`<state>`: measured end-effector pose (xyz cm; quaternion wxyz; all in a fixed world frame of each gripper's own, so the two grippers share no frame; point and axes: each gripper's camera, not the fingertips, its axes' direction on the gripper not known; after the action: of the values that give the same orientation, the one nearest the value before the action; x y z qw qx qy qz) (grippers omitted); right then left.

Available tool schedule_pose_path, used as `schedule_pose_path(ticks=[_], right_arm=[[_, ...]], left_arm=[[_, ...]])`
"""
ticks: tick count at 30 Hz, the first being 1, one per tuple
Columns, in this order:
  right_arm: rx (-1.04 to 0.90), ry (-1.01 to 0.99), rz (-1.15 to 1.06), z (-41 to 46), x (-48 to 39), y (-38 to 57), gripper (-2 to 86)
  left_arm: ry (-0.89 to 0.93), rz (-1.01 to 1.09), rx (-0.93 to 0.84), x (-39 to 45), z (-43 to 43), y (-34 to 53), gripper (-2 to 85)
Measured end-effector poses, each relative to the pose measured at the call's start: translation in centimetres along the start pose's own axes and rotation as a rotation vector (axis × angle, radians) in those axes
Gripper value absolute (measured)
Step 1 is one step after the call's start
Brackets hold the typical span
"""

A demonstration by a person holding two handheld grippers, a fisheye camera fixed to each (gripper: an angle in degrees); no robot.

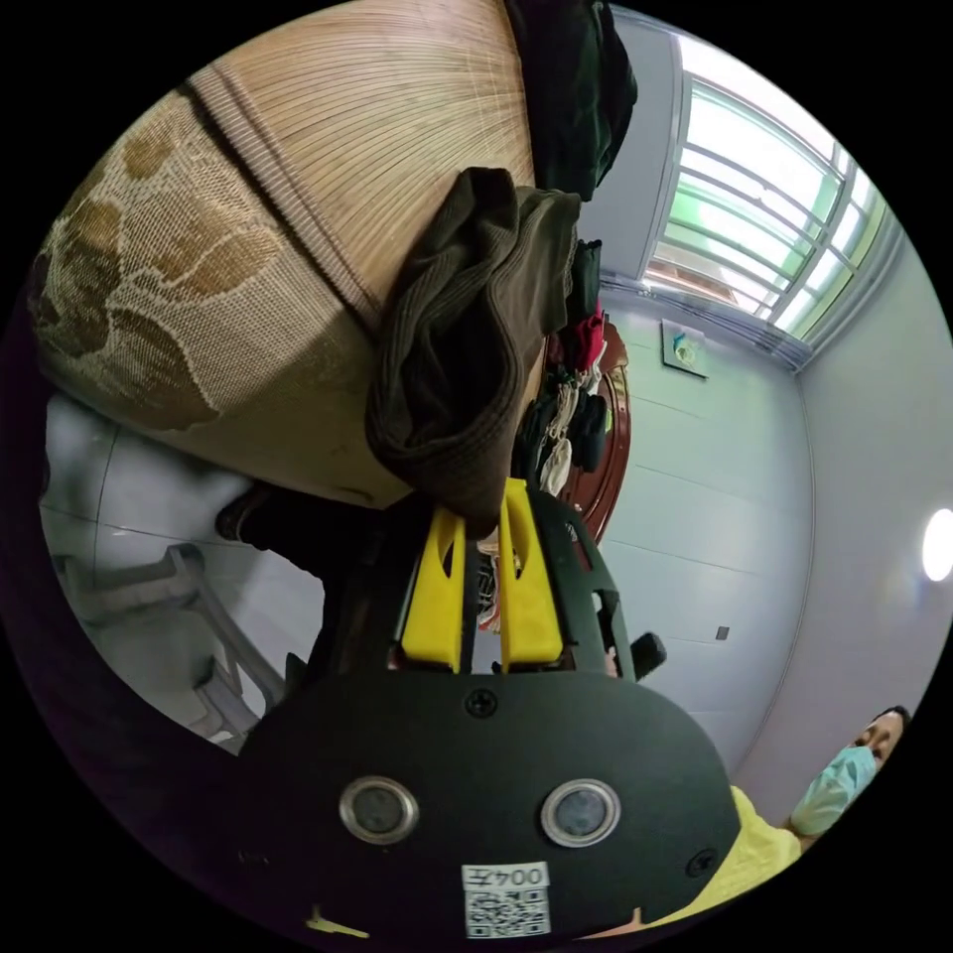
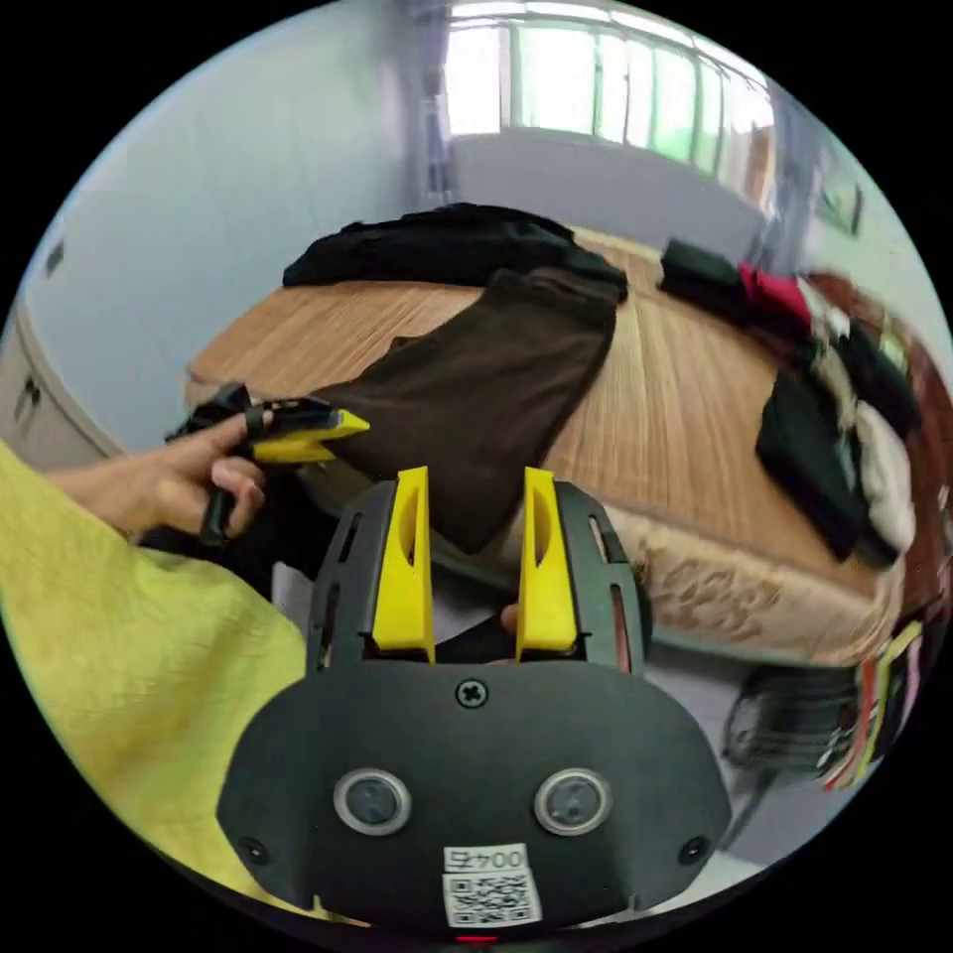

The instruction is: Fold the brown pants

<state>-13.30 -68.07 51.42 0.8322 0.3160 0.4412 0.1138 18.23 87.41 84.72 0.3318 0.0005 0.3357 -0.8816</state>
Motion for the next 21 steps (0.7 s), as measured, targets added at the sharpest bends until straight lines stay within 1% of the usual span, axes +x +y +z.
schedule_pose_path(ticks=[2, 5, 9, 11, 12, 14, 16, 18, 21], right_arm=[[0.032, 0.148, -0.19, 0.4, -6.1, -0.5, 15.2], [0.012, 0.276, -0.372, 2.6, -12.1, -0.9, 16.2], [-0.073, 0.382, -0.514, 6.0, -17.0, -1.1, 16.6], [-0.09, 0.521, -0.575, 7.8, -19.2, -1.4, 15.7], [-0.087, 0.541, -0.587, 8.0, -19.5, -1.6, 15.3], [-0.102, 0.628, -0.604, 8.9, -20.6, -2.7, 9.8], [-0.095, 0.607, -0.593, 8.5, -21.0, -3.8, 6.4], [-0.087, 0.567, -0.563, 7.2, -21.2, -5.0, 6.0], [-0.091, 0.44, -0.469, 4.7, -20.5, -7.6, 5.7]], left_arm=[[-0.002, -0.012, 0.002, 1.9, -0.6, 0.1, 7.1], [0.016, -0.027, 0.003, 4.1, -1.3, 0.2, 7.2], [0.018, -0.019, -0.005, 6.7, -2.2, 0.2, 7.3], [0.024, -0.019, -0.012, 8.2, -2.8, 0.3, 7.4], [0.025, -0.017, -0.013, 8.6, -2.9, 0.3, 7.4], [0.016, 0.003, -0.025, 10.1, -3.6, 0.5, 7.6], [0.009, 0.048, -0.058, 11.4, -4.1, 0.4, 7.8], [0.008, 0.108, -0.081, 13.0, -5.2, 0.5, 8.1], [-0.047, 0.284, -0.131, 17.0, -8.2, 1.7, 9.5]])
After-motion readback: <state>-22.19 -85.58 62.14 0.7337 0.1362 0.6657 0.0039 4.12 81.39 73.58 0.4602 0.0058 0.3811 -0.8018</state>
